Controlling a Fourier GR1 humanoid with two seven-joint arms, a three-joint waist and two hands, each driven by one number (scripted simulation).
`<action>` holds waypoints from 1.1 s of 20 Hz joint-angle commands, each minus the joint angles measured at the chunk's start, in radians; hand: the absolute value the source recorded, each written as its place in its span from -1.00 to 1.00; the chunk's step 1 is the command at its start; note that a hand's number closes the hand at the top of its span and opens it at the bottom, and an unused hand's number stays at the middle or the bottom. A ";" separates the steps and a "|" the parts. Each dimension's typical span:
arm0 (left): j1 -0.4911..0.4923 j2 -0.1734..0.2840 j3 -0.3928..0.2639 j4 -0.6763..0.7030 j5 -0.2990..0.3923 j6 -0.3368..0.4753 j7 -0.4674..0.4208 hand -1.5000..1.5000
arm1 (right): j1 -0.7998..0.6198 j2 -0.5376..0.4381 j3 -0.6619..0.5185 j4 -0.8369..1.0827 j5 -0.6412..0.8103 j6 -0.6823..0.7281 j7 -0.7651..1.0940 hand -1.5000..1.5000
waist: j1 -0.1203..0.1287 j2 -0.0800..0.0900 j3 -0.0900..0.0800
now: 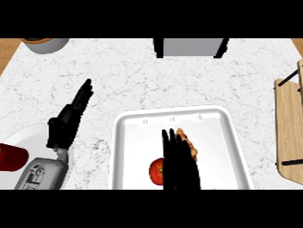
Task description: Pick the tomato from the tray and place it in the tiered shelf
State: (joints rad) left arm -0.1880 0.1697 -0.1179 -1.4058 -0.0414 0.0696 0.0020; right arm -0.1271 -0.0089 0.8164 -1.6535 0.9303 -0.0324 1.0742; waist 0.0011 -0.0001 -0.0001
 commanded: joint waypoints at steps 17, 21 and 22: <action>0.048 -0.051 0.023 -0.078 -0.053 -0.028 0.042 0.00 | -0.066 0.008 0.070 0.148 -0.001 -0.042 0.016 1.00 | 0.003 0.000 0.000; -0.059 -0.048 0.056 -0.008 -0.059 -0.044 0.068 0.00 | -0.036 0.008 0.018 0.154 0.033 -0.025 -0.051 1.00 | -0.002 0.000 0.000; 0.005 -0.032 0.075 0.044 -0.048 -0.069 -0.061 0.00 | -0.045 0.008 0.077 0.122 0.039 -0.054 0.014 1.00 | 0.000 0.000 0.000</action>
State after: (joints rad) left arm -0.1820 0.1284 -0.0726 -1.4238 -0.0926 0.0280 0.0153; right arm -0.1571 -0.0091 0.8542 -1.5321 0.9711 -0.0660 1.0200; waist 0.0004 -0.0051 -0.0019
